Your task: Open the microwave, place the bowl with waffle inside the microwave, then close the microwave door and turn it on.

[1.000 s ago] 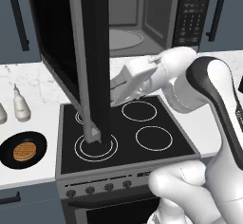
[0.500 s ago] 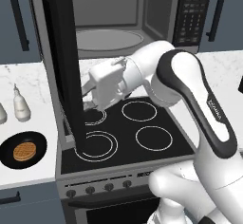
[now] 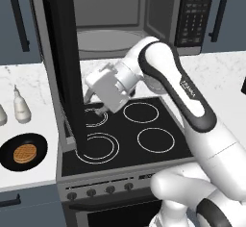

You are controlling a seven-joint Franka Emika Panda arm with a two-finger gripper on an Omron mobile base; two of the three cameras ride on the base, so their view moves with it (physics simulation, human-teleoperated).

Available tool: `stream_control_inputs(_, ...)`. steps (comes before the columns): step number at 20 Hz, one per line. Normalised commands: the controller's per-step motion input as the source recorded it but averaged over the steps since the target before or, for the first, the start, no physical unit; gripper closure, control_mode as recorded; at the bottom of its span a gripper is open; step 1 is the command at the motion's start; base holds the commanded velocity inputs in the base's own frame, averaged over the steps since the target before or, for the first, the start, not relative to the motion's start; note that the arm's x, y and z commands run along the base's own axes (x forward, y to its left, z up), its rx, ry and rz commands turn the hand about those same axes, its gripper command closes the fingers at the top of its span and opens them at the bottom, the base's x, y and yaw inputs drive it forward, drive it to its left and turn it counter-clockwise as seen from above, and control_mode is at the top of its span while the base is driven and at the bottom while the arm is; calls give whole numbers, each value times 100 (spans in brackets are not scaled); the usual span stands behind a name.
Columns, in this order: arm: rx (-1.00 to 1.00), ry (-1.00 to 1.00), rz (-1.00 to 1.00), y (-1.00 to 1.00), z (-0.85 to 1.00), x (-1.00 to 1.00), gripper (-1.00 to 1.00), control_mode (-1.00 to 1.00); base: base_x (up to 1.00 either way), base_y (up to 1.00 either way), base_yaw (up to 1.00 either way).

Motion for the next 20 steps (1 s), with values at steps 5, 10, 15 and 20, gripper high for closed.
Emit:
stream_control_inputs(5, -20, 0, 10, -14, -100, 90, -100, -100, 0, 0, 0)
stream_control_inputs(10, -16, -1, 9, 13, -100, 50, -100, -100, 0, 0, 0)
stream_control_inputs(15, -5, -3, 5, 55, -100, 11, -100, -100, 0, 0, 0)
stream_control_inputs(20, -11, -1, 1, 36, -88, 31, -100, -100, 0, 0, 0)
